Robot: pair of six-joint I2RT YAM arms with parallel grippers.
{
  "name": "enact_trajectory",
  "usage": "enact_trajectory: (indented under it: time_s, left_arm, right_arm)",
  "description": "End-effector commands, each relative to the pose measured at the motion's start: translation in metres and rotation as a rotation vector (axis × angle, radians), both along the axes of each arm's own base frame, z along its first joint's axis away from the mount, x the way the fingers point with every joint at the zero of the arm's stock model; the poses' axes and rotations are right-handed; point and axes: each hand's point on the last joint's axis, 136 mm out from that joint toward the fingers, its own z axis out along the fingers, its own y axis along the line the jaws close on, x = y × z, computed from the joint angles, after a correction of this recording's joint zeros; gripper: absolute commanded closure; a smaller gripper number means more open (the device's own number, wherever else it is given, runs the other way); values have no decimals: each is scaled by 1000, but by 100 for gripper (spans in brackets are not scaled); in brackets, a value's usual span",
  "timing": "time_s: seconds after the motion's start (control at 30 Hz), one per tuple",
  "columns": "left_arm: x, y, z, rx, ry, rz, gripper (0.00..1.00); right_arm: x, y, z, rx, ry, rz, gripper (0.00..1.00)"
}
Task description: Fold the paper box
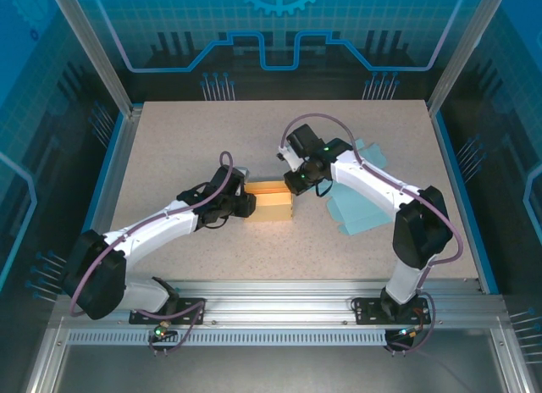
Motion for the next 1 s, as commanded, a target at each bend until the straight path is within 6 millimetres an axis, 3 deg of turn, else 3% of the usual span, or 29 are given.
enact_trajectory:
  time_s: [0.0,0.5,0.97]
  left_arm:
    - [-23,17,-34,90,142,17,62]
    - [-23,12,-38,81,152,9,62]
    - [-23,9,-37,72,147,12,62]
  right_arm:
    - [-10,6,5,25,21,4,92]
    - [-17,29,5,166,108,-142,92]
    - [-20,24,-6,97,55,-270,95]
